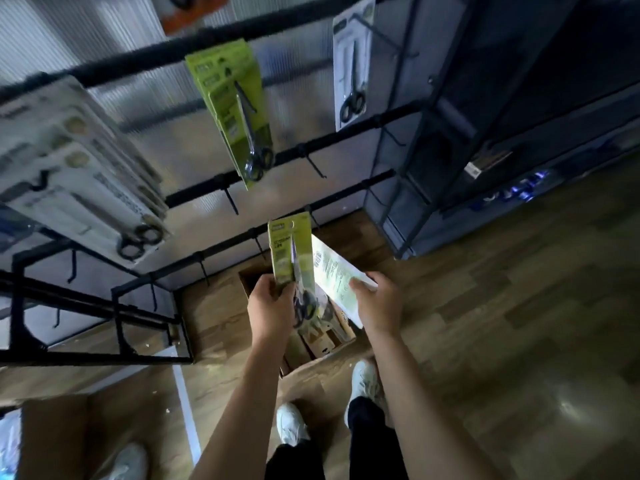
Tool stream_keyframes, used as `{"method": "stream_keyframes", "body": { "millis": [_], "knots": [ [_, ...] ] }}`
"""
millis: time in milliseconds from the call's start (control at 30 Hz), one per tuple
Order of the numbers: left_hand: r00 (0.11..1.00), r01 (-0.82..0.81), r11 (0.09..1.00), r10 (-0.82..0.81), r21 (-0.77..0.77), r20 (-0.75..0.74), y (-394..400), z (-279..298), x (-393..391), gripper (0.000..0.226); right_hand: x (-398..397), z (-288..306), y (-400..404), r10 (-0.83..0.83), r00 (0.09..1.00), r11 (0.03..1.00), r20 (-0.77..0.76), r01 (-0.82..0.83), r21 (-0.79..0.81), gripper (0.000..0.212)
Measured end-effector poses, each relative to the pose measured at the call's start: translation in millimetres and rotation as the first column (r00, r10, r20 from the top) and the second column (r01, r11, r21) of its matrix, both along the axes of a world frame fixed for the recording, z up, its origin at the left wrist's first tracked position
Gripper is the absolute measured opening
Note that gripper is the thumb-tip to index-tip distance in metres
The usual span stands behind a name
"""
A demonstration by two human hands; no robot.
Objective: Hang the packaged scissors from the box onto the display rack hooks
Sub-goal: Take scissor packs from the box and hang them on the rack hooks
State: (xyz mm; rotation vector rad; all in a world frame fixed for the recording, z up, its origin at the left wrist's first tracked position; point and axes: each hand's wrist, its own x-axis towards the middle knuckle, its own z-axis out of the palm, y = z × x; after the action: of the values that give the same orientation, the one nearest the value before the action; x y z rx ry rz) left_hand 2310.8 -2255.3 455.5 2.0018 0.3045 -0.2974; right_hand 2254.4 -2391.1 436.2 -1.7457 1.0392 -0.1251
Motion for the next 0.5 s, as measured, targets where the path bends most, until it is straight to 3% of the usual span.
{"method": "stream_keyframes", "body": {
  "millis": [133, 267, 367, 500],
  "knots": [
    [0.992, 0.043, 0.998, -0.036, -0.049, 0.120, -2, 41, -3, 0.011, 5, 38, -12, -0.054, 0.996, 0.997, 0.070, 0.049, 0.065, 0.010],
    [0.978, 0.054, 0.994, -0.033, -0.096, 0.205, 5, 68, -5, 0.010, 8, 71, -18, -0.119, 0.975, 0.990, 0.188, 0.101, 0.100, 0.022],
    [0.965, 0.086, 0.991, -0.058, -0.100, 0.257, 12, 87, -3, 0.011, 10, 96, -22, -0.069, 0.980, 0.996, 0.185, 0.059, 0.062, 0.014],
    [0.956, 0.062, 0.985, -0.012, -0.164, 0.294, 22, 111, 3, 0.007, 22, 125, -24, -0.131, 0.969, 0.971, 0.211, 0.083, 0.222, 0.017]
  ]
}}
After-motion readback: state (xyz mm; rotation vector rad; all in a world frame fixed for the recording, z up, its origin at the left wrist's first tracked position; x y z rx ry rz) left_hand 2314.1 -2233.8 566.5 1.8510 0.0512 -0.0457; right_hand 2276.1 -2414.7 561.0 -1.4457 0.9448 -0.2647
